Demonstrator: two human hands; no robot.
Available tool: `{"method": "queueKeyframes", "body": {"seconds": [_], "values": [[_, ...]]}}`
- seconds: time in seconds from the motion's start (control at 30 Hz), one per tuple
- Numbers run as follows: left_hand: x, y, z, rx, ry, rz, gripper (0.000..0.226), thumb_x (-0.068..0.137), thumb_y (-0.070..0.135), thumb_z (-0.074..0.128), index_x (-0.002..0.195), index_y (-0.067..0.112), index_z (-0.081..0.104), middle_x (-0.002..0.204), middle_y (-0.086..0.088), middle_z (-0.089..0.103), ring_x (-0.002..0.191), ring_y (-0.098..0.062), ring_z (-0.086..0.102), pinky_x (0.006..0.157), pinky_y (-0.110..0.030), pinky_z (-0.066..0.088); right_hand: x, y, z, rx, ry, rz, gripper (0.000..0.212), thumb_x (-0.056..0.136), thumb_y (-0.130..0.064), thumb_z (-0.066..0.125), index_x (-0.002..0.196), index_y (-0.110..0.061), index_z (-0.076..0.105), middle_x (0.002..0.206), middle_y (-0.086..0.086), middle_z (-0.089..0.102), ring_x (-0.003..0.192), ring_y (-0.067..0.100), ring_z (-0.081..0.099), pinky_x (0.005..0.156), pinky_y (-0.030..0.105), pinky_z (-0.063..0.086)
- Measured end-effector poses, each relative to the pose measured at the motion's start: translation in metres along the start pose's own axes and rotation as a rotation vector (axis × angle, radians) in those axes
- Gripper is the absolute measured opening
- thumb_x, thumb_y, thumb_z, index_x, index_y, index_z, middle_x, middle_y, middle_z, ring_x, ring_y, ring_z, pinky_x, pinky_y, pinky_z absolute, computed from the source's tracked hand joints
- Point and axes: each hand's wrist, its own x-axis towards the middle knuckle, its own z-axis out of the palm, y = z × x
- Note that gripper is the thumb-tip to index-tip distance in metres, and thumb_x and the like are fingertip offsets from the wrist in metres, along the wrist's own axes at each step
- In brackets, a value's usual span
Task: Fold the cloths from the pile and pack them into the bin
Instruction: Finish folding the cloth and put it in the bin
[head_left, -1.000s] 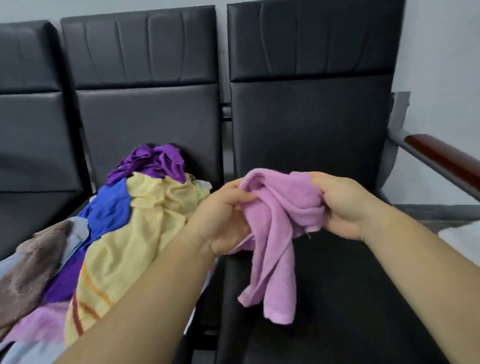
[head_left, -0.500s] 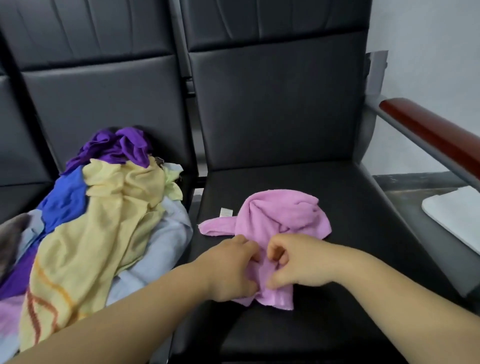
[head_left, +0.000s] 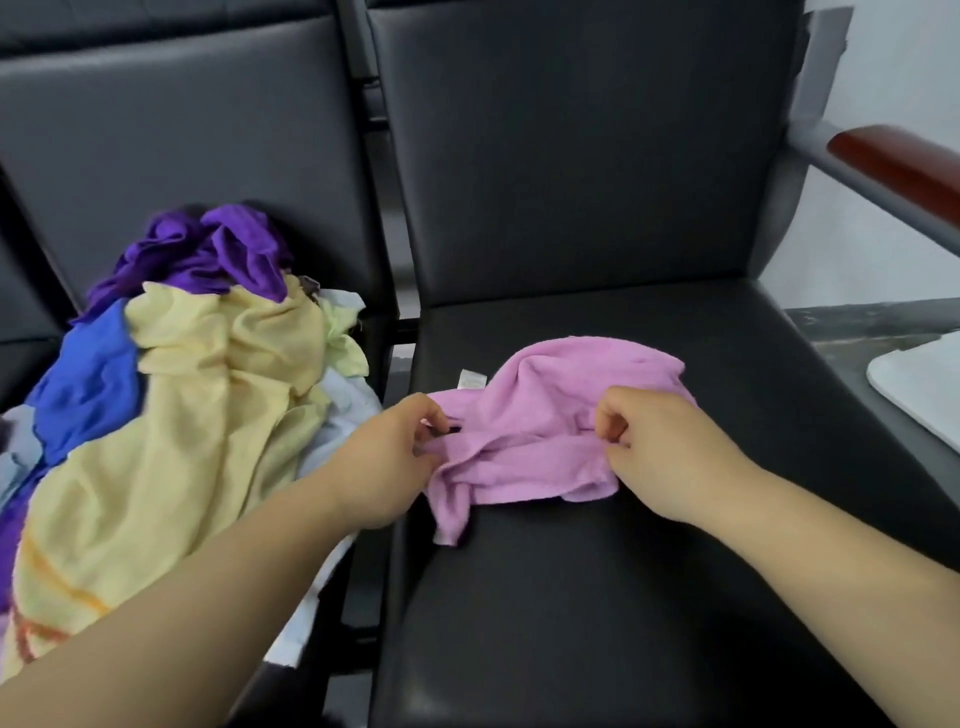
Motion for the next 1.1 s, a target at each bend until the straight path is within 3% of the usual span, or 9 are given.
{"method": "queueKeyframes", "body": {"seconds": [0.1, 0.27, 0.47, 0.57, 0.7, 0.8, 0.9, 1.0, 1.1], "values": [[0.001, -0.002, -0.001, 0.087, 0.083, 0.002, 0.028, 0.088, 0.007, 0.058, 0.107, 0.027, 0.054, 0.098, 0.006, 0.058, 0.083, -0.011, 0.059, 0.064, -0.020, 0.043, -0.003, -0.011, -0.003, 0.018, 0.070, -0.105, 0.024, 0.091, -0.016, 0.062, 0.080, -0.037, 0.054, 0.095, -0.018, 0.055, 0.086, 0.005, 0.053, 0.067, 0.018, 0.039], [-0.014, 0.023, 0.000, -0.025, 0.242, 0.205, 0.030, 0.080, -0.002, 0.053, 0.093, 0.024, 0.059, 0.092, 0.010, 0.052, 0.083, -0.006, 0.053, 0.070, -0.017, 0.043, -0.021, -0.025, 0.012, 0.011, -0.279, -0.246, 0.027, 0.077, -0.044, 0.072, 0.102, -0.039, 0.062, 0.107, -0.021, 0.056, 0.097, 0.002, 0.055, 0.081, 0.024, 0.051], [-0.029, 0.020, 0.010, 0.108, -0.316, 0.335, 0.029, 0.077, 0.023, 0.064, 0.106, 0.026, 0.065, 0.101, 0.013, 0.066, 0.094, -0.005, 0.062, 0.088, -0.028, 0.052, -0.020, -0.023, 0.026, -0.039, -0.188, -0.230, 0.027, 0.090, -0.033, 0.067, 0.067, -0.036, 0.052, 0.091, -0.017, 0.053, 0.082, 0.005, 0.052, 0.070, 0.025, 0.046], [-0.028, 0.013, 0.015, 0.297, -0.320, 0.325, 0.052, 0.074, 0.047, 0.070, 0.122, 0.031, 0.058, 0.116, 0.015, 0.058, 0.107, -0.006, 0.053, 0.095, -0.025, 0.046, -0.016, -0.020, 0.014, 0.191, -0.200, -0.056, 0.018, 0.094, -0.032, 0.066, 0.077, -0.028, 0.064, 0.078, -0.013, 0.062, 0.071, 0.007, 0.055, 0.064, 0.026, 0.046], [-0.028, 0.022, 0.030, 0.282, -0.083, 0.345, 0.018, 0.086, 0.032, 0.065, 0.090, 0.030, 0.048, 0.083, 0.013, 0.052, 0.085, -0.017, 0.050, 0.079, -0.036, 0.047, -0.013, -0.019, 0.009, 0.733, -0.178, 0.144, 0.018, 0.090, -0.034, 0.070, 0.082, -0.019, 0.067, 0.080, 0.000, 0.068, 0.081, 0.019, 0.063, 0.092, 0.050, 0.060], [-0.026, 0.026, 0.033, 0.067, -0.064, 0.272, 0.011, 0.090, 0.018, 0.057, 0.083, 0.024, 0.051, 0.073, 0.002, 0.059, 0.073, -0.022, 0.055, 0.072, -0.043, 0.049, -0.013, -0.022, 0.006, 0.932, -0.102, 0.221, 0.004, 0.098, -0.020, 0.065, 0.094, -0.019, 0.062, 0.095, 0.007, 0.069, 0.092, 0.023, 0.069, 0.094, 0.049, 0.061], [-0.025, 0.035, 0.019, -0.354, -0.080, 0.125, 0.009, 0.082, 0.035, 0.062, 0.088, 0.028, 0.059, 0.078, -0.004, 0.069, 0.072, -0.022, 0.059, 0.075, -0.040, 0.050, -0.016, -0.015, -0.007, 0.687, 0.069, 0.207, 0.017, 0.097, -0.022, 0.063, 0.100, -0.036, 0.053, 0.108, -0.001, 0.061, 0.093, 0.022, 0.069, 0.075, 0.034, 0.060], [-0.029, 0.044, 0.010, -0.627, -0.119, 0.066, 0.018, 0.082, 0.033, 0.067, 0.089, 0.017, 0.064, 0.080, -0.007, 0.065, 0.077, -0.020, 0.057, 0.075, -0.037, 0.046, -0.024, -0.013, -0.019, 0.344, 0.123, 0.082, 0.018, 0.096, -0.019, 0.064, 0.087, -0.031, 0.056, 0.090, -0.008, 0.063, 0.078, 0.013, 0.060, 0.059, 0.024, 0.043], [-0.034, 0.051, 0.008, -0.801, -0.172, 0.018, 0.014, 0.086, 0.025, 0.068, 0.087, 0.011, 0.068, 0.083, -0.010, 0.067, 0.078, -0.021, 0.060, 0.075, -0.034, 0.049, -0.031, -0.026, -0.025, 0.474, 0.061, 0.069, 0.012, 0.090, -0.018, 0.069, 0.085, -0.029, 0.068, 0.087, -0.005, 0.070, 0.082, 0.014, 0.066, 0.066, 0.024, 0.050]]}}
